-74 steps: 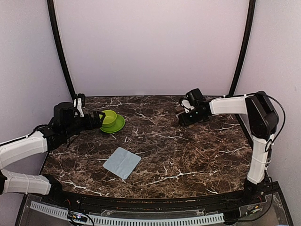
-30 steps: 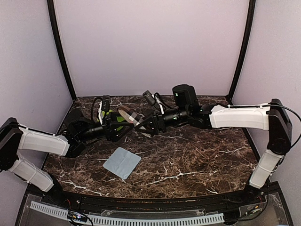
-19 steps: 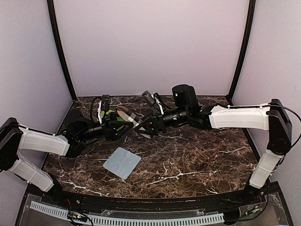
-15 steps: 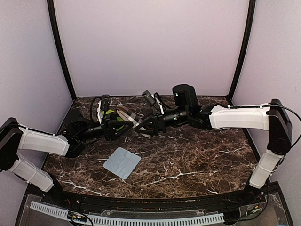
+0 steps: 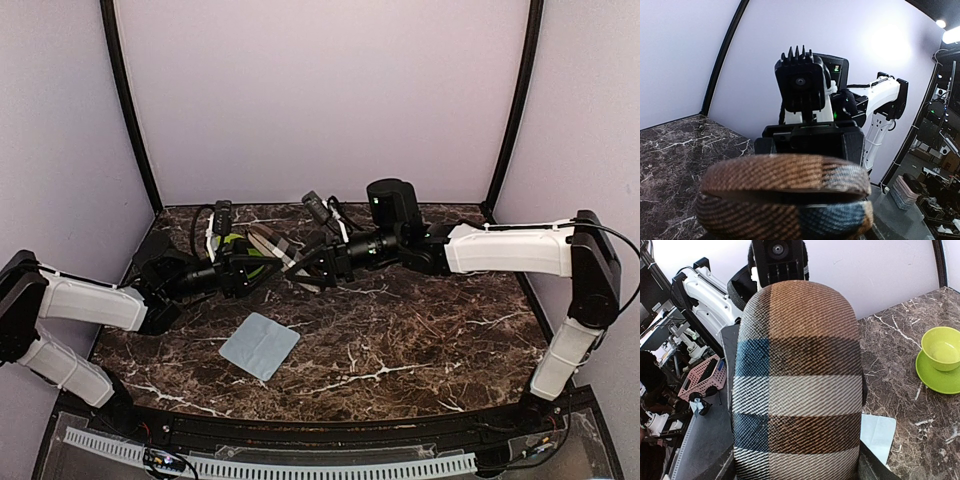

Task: Organize the sunglasses
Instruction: Pass from the right arm to the left, then open the sunglasses case.

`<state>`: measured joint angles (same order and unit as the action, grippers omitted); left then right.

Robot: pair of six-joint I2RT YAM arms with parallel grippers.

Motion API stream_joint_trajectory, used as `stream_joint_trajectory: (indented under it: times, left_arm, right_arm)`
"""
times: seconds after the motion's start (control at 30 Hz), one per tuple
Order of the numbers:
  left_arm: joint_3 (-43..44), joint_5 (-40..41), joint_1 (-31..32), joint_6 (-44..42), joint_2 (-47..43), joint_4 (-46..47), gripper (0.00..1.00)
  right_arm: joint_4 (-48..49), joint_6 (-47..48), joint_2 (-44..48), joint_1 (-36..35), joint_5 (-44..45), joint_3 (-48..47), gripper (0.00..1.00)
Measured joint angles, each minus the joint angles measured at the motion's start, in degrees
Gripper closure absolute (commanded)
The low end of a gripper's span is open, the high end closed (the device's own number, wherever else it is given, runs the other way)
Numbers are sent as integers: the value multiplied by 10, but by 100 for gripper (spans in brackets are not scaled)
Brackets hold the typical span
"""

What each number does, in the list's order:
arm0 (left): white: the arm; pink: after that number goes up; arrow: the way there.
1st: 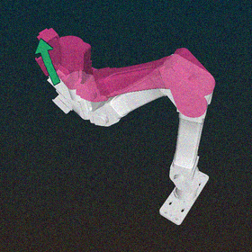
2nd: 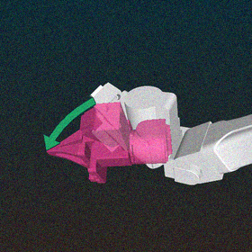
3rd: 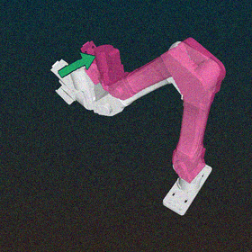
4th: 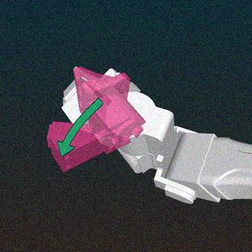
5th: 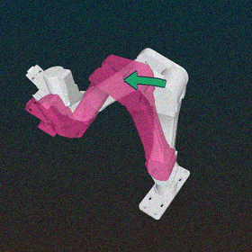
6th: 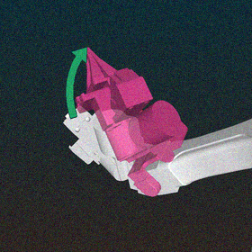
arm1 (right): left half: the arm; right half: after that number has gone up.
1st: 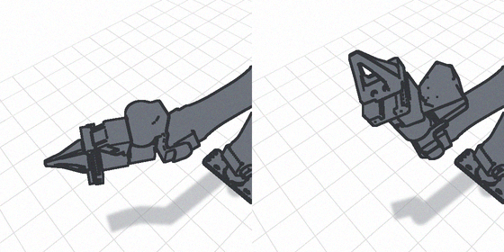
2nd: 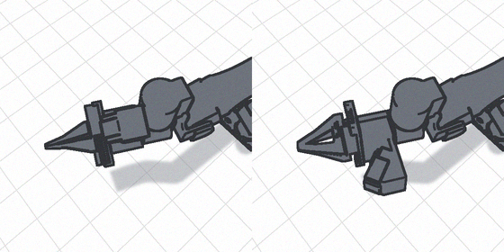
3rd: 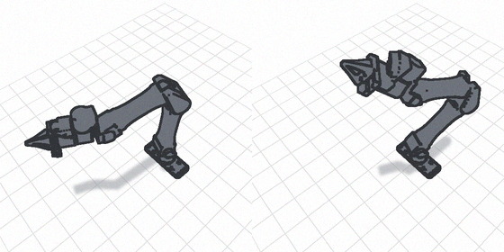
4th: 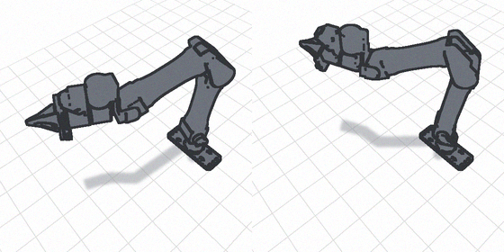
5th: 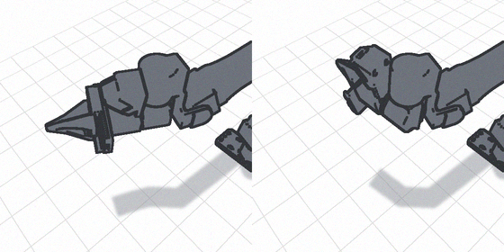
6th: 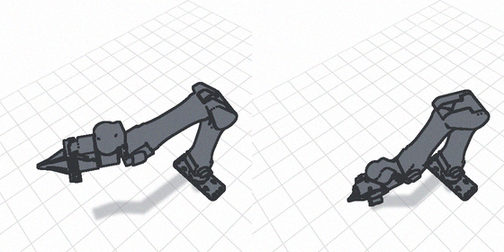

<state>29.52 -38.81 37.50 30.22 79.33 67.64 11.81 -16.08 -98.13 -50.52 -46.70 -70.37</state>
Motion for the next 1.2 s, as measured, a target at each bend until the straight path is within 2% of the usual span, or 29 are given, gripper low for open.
stream_joint_trajectory:
  times: [0.1,0.2,0.3,0.37,0.5,0.73,1.0,1.2]
  left_arm:
    - [0,0,0,0,-2,-3,100]
    - [0,-1,0,-2,-3,-6,100]
    - [0,0,0,-13,-3,-16,100]
    - [0,0,0,-18,-3,-20,100]
    - [0,0,0,-26,-3,-28,100]
    - [0,-1,0,-30,-3,-33,100]
    - [-8,-2,0,-30,-4,-31,100]
    - [-12,-5,0,-30,-4,-30,100]
  right_arm:
    - [0,1,0,0,3,0,33]
    - [-2,2,0,-1,7,0,28]
    - [-7,-4,0,-1,18,0,18]
    - [-14,-7,0,-1,21,-1,16]
    - [-20,-6,-1,-1,24,-3,17]
    - [-28,-2,-2,-1,25,-5,25]
    - [-24,-11,-3,0,13,-7,26]
    - [-12,-24,-3,3,10,-7,34]
